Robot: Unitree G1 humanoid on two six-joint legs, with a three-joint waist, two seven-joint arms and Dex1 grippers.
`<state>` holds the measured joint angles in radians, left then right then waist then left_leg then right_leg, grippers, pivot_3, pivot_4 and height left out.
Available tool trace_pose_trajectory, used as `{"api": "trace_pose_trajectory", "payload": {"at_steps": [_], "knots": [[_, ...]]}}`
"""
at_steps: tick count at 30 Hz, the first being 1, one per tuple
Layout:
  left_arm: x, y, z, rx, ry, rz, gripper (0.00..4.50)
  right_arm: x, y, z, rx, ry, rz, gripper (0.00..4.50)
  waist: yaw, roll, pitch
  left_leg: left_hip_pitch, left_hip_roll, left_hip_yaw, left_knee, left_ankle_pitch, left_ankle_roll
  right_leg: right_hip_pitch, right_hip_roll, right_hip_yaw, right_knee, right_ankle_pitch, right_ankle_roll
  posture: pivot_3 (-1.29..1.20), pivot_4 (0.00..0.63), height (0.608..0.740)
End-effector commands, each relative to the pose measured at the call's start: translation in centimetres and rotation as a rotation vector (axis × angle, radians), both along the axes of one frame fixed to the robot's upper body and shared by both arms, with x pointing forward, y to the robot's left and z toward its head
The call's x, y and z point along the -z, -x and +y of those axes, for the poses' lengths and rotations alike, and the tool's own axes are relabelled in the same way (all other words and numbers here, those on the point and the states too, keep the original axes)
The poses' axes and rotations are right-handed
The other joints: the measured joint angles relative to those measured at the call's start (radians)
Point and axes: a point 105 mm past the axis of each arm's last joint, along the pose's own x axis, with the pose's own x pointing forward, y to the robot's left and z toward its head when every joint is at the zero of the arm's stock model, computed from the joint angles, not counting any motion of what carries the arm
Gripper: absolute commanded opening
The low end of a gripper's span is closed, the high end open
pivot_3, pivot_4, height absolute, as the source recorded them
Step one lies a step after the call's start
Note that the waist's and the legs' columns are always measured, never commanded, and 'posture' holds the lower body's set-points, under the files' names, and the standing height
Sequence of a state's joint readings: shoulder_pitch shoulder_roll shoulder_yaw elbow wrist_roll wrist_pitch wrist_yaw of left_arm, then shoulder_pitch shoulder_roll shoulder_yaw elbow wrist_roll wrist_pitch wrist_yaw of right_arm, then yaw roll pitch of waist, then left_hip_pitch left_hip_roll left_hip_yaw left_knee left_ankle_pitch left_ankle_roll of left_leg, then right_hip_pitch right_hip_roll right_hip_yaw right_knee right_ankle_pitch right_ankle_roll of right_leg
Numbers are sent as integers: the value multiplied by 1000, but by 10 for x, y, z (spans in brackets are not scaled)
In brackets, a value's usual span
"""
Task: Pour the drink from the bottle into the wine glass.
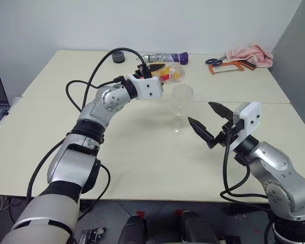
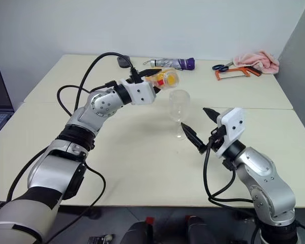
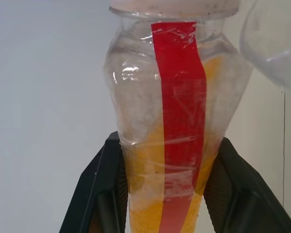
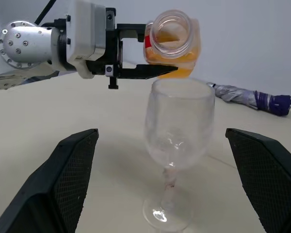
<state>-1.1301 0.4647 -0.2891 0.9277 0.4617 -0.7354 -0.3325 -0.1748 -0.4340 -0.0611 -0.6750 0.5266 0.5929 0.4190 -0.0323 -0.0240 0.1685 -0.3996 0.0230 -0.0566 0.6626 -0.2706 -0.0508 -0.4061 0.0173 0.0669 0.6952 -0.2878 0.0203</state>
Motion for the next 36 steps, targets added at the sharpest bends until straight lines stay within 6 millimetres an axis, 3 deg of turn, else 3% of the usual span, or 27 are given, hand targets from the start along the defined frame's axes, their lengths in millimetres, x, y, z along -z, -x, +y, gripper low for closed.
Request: {"api": "trace_pose_trajectory", "payload": {"at_steps": [1,18,36], "knots": [[-32,4,-4,20,-7,-134,1689,-17,11,-5,-26,-10,-65,4500,1,0,0,0,0,0,0,0,0,0,0,0,0,0,0,0,150,740],[-48,1,-7,-8,-93,-291,1689,-12,15,-12,14,1,-38,4500,1,-1,0,0,0,0,0,0,0,0,0,0,0,0,0,0,150,740],[-52,-3,-10,-31,-127,-344,1689,-7,20,-11,14,-16,-23,4500,1,-1,0,0,-1,0,0,0,0,0,0,0,1,0,0,0,150,740]]}}
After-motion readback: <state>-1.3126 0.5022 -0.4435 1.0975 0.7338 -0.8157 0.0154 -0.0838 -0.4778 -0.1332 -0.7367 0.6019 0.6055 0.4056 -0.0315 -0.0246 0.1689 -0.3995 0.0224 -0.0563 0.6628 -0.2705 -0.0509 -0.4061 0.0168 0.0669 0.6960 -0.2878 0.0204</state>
